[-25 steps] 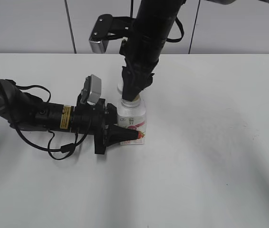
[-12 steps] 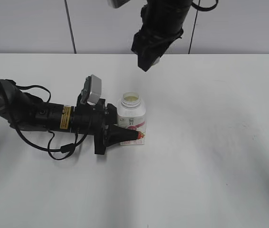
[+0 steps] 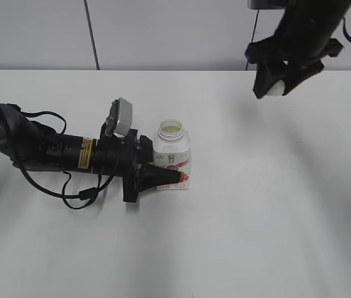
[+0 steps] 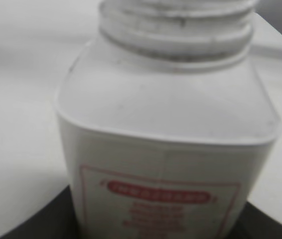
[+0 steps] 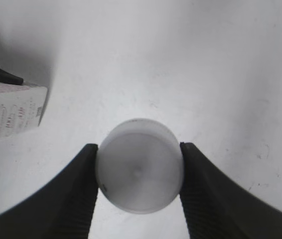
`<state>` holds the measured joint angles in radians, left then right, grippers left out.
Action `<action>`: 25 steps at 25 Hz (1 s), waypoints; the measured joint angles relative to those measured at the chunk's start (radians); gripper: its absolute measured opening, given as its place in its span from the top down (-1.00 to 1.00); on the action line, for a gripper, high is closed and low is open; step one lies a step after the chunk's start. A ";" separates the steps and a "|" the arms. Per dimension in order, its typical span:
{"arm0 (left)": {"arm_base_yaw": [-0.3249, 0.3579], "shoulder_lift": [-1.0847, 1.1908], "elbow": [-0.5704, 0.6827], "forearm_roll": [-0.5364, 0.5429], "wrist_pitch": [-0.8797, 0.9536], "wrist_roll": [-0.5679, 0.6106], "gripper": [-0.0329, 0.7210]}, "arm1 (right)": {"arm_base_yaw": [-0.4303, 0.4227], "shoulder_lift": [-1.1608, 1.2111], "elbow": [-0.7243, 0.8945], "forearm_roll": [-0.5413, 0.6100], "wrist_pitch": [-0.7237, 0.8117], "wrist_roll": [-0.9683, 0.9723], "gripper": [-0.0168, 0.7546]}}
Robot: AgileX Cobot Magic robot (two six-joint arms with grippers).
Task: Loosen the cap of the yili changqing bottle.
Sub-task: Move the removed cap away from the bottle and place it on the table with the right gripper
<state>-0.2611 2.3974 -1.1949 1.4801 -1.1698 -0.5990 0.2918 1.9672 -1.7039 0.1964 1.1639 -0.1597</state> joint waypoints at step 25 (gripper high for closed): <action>0.000 0.000 0.000 -0.001 0.000 0.000 -0.06 | -0.337 -0.157 0.744 -0.006 -0.488 0.010 -0.05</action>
<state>-0.2611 2.3974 -1.1949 1.4793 -1.1701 -0.5990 -0.0455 1.8101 -0.9597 0.1907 0.6763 -0.1495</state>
